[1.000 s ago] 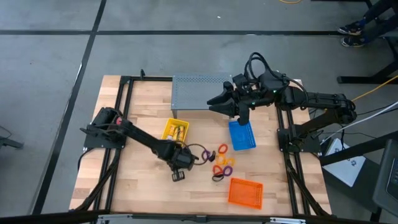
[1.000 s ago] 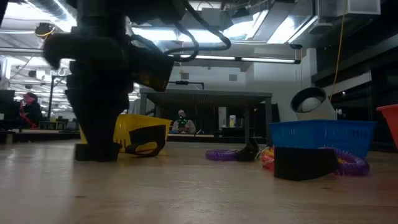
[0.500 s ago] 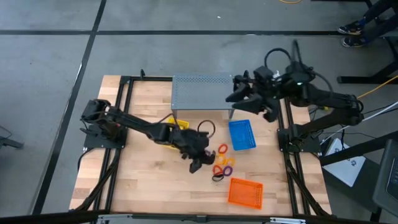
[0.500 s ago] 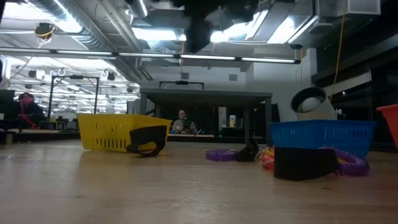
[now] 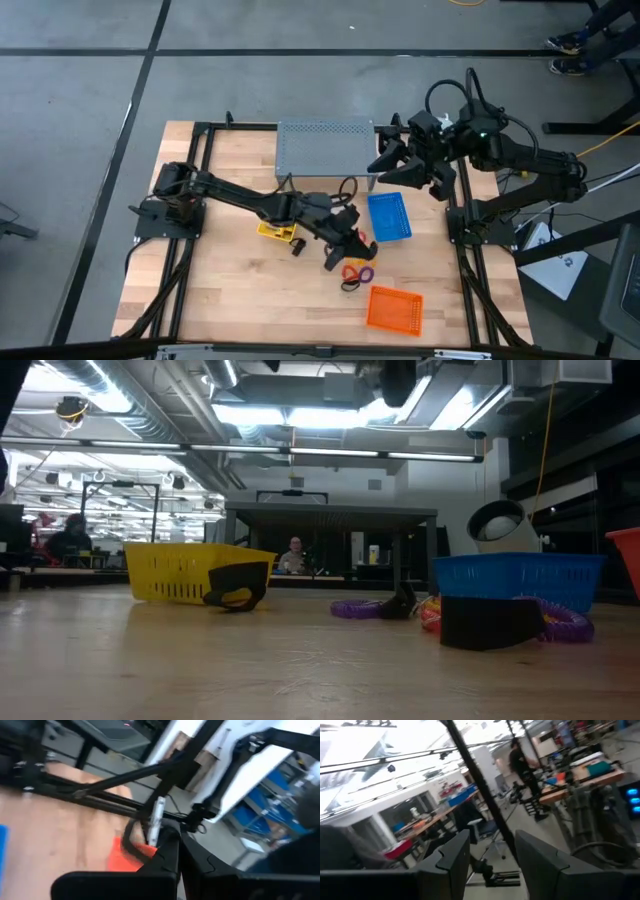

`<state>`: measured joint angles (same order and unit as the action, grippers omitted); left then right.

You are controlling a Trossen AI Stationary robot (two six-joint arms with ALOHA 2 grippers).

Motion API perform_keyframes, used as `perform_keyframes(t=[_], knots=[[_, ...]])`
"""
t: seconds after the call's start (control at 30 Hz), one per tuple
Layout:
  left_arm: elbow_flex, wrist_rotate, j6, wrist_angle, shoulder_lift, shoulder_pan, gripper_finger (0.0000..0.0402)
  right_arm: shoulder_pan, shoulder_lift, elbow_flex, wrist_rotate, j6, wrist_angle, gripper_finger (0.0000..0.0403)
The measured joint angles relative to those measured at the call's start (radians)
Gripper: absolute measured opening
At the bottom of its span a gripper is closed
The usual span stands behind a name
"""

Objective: Pick & Place Office Desk Supplies
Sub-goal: Put the black rubber band into the blue bin

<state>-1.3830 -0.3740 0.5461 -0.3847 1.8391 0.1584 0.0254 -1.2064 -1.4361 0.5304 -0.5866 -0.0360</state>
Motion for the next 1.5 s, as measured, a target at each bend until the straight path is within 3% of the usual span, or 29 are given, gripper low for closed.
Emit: perform_keyframes(t=[0.2, 0.43, 0.57, 0.8, 0.93, 1.33, 1.5], knots=[[-0.009, -0.068, -0.028, 0.092, -0.076, -0.032, 0.0003, -0.001, 0.021, 0.0, 0.048, -0.004, -0.03, 0.016], [-0.005, 0.018, -0.092, 0.367, -0.088, -0.101, 0.0003, -0.017, 0.031, 0.0, 0.009, 0.026, -0.037, 0.016], [-0.008, 0.092, -0.123, 0.336, -0.049, -0.123, 0.0003, -0.025, 0.03, 0.0, -0.04, 0.058, -0.071, 0.016], [-0.008, 0.086, -0.079, 0.108, 0.073, -0.188, 0.0003, -0.026, 0.03, 0.0, -0.104, 0.075, -0.077, 0.016], [-0.007, 0.131, -0.066, 0.069, 0.13, -0.213, 0.0003, -0.027, 0.03, 0.0, -0.112, 0.075, -0.077, 0.016], [-0.008, 0.109, -0.029, -0.134, 0.238, -0.226, 0.0003, -0.027, 0.03, 0.0, -0.153, 0.067, -0.078, 0.016], [-0.048, 0.104, -0.01, -0.136, 0.288, -0.23, 0.0003, -0.027, 0.03, 0.0, -0.18, 0.055, -0.086, 0.016]])
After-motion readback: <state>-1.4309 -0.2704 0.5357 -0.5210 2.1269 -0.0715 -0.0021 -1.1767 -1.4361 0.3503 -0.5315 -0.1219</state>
